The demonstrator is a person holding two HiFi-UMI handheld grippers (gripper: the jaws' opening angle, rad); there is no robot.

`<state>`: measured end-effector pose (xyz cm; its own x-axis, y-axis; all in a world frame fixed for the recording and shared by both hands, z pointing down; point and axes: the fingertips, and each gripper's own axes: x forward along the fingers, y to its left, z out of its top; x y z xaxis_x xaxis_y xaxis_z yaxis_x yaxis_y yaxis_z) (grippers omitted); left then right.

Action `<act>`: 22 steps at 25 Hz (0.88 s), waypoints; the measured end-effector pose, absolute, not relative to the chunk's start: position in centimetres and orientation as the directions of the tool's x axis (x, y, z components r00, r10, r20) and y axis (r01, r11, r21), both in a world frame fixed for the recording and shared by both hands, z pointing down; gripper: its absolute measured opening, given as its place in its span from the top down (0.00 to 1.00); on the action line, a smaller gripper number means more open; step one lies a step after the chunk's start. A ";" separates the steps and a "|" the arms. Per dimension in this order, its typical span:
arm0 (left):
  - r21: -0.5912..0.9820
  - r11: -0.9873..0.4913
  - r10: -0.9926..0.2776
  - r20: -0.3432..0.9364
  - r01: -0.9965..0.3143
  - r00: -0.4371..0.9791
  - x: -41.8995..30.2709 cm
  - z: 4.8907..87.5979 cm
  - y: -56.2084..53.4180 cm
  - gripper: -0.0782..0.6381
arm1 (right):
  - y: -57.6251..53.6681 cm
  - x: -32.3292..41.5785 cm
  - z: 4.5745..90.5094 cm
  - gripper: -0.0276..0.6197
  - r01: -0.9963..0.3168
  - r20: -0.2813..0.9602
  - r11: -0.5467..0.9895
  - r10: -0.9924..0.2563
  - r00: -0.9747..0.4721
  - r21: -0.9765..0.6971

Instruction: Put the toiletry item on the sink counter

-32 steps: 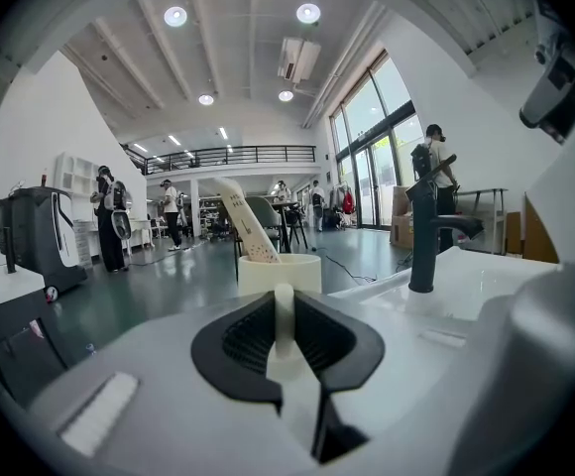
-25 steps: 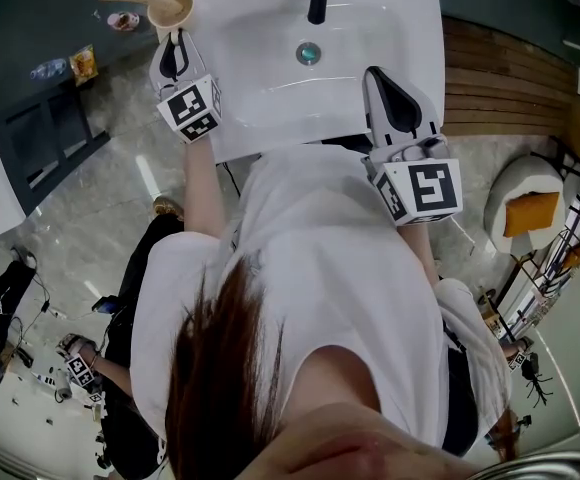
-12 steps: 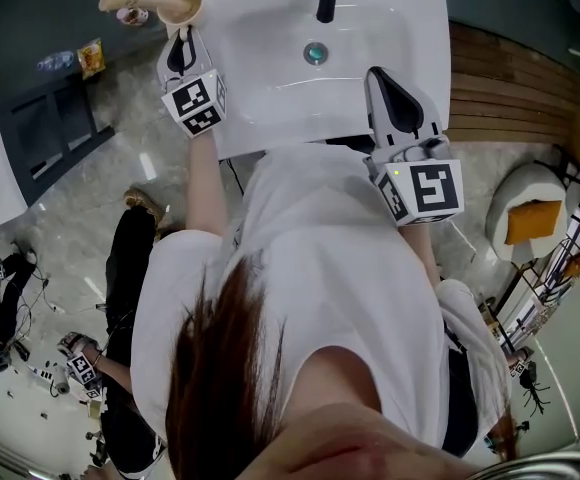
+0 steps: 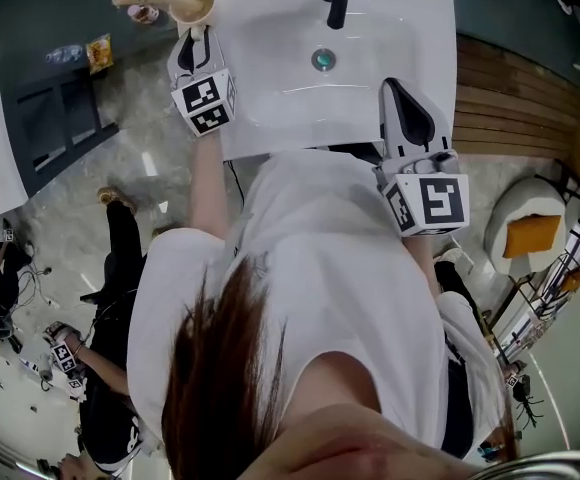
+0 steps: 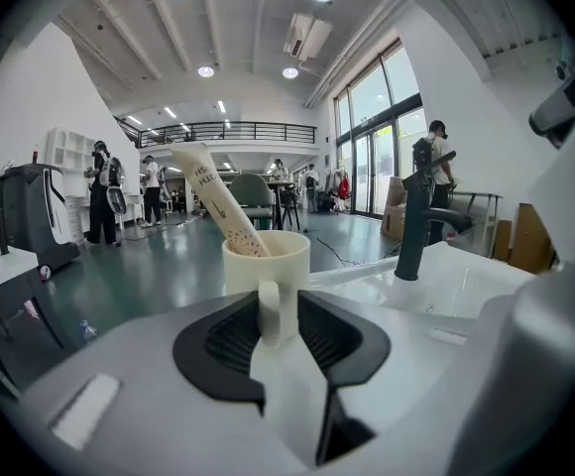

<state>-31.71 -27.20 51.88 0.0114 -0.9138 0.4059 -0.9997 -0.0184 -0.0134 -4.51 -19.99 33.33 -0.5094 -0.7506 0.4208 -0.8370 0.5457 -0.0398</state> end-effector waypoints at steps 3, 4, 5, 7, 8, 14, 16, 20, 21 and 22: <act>0.001 -0.010 -0.911 0.413 -1.000 0.010 -31.8 51.7 -27.0 0.69 | -19.9 -4.4 33.2 0.95 -0.839 0.420 0.543 -0.753 -0.507 -0.039; 0.005 -0.004 -0.911 0.413 -1.000 0.005 -32.0 51.6 -27.0 0.69 | -19.9 -4.5 33.2 0.95 -0.838 0.419 0.544 -0.752 -0.508 -0.040; 0.008 0.002 -0.910 0.414 -1.000 0.001 -32.2 51.6 -27.0 0.69 | -19.9 -4.6 33.2 0.95 -0.837 0.419 0.545 -0.751 -0.509 -0.040; 0.013 0.010 -0.909 0.418 -1.000 -0.003 -32.5 51.5 -27.0 0.69 | -20.0 -4.7 33.4 0.95 -0.836 0.422 0.548 -0.748 -0.512 -0.042; 0.016 0.011 -0.908 0.419 -1.000 -0.003 -32.6 51.4 -26.9 0.69 | -20.1 -4.8 33.4 0.95 -0.835 0.424 0.549 -0.747 -0.513 -0.042; 0.035 0.019 -0.923 0.384 -0.999 -0.004 -33.1 48.9 -26.3 0.69 | -20.5 -4.2 33.5 0.95 -0.841 0.421 0.539 -0.753 -0.505 -0.044; 0.036 0.012 -0.927 0.375 -0.999 0.003 -32.7 48.1 -26.0 0.69 | -20.5 -3.9 33.6 0.95 -0.841 0.420 0.539 -0.753 -0.506 -0.048; 0.022 0.016 -0.934 0.357 -1.000 -0.007 -32.4 46.6 -25.3 0.70 | -20.6 -3.6 33.6 0.95 -0.828 0.412 0.558 -0.742 -0.529 -0.057; 0.019 0.021 -0.936 0.350 -1.000 -0.013 -32.3 46.2 -25.1 0.72 | -20.6 -3.5 33.6 0.95 -0.824 0.409 0.563 -0.739 -0.535 -0.060; 0.017 0.027 -0.939 0.343 -0.999 -0.019 -32.2 45.7 -25.0 0.73 | -20.7 -3.3 33.5 0.95 -0.821 0.407 0.568 -0.736 -0.541 -0.062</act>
